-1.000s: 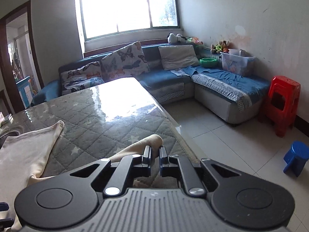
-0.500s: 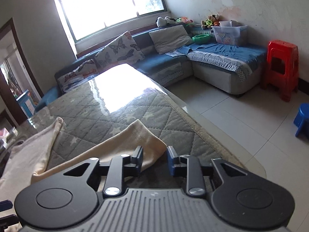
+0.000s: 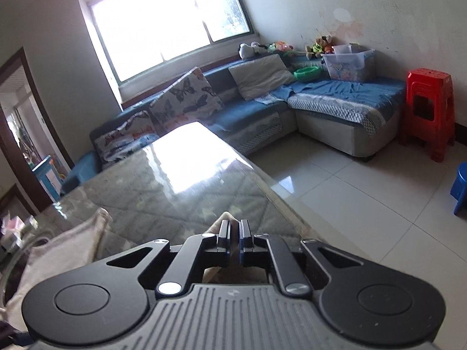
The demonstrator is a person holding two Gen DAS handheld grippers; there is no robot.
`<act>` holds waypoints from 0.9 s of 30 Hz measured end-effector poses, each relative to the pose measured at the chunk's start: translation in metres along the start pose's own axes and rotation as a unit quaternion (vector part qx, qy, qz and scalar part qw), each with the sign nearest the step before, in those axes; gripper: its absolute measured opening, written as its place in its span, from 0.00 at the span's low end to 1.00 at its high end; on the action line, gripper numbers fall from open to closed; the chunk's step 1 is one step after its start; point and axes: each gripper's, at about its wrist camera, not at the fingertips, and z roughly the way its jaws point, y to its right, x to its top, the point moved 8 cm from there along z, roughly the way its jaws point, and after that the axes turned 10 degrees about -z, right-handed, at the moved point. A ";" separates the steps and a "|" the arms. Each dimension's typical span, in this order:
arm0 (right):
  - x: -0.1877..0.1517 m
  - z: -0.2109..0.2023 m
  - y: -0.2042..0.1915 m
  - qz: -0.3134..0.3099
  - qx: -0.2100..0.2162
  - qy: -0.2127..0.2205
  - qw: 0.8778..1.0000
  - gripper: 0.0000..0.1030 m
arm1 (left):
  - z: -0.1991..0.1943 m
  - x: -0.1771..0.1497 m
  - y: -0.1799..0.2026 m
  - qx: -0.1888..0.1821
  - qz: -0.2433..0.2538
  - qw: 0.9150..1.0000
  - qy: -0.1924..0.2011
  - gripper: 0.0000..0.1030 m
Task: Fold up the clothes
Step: 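Grasp the sweatshirt side with the right gripper and lift it over the body, then lower the folded side onto the sweatshirt and open the right gripper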
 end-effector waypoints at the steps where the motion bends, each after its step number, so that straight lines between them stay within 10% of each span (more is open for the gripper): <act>1: 0.007 -0.005 -0.004 -0.004 0.005 0.006 1.000 0.04 | -0.002 0.001 -0.002 -0.001 -0.004 1.000 0.003 0.35; 10: 0.067 -0.040 -0.116 -0.111 0.099 0.054 0.987 0.04 | -0.041 0.006 -0.042 0.019 -0.056 0.997 0.043 0.41; 18: 0.058 -0.048 -0.272 -0.233 0.232 0.047 0.943 0.04 | -0.079 -0.027 -0.110 0.088 -0.121 0.988 0.044 0.41; 27: -0.045 -0.028 -0.375 -0.321 0.336 -0.073 0.882 0.10 | -0.110 -0.066 -0.146 0.138 -0.163 0.976 0.028 0.44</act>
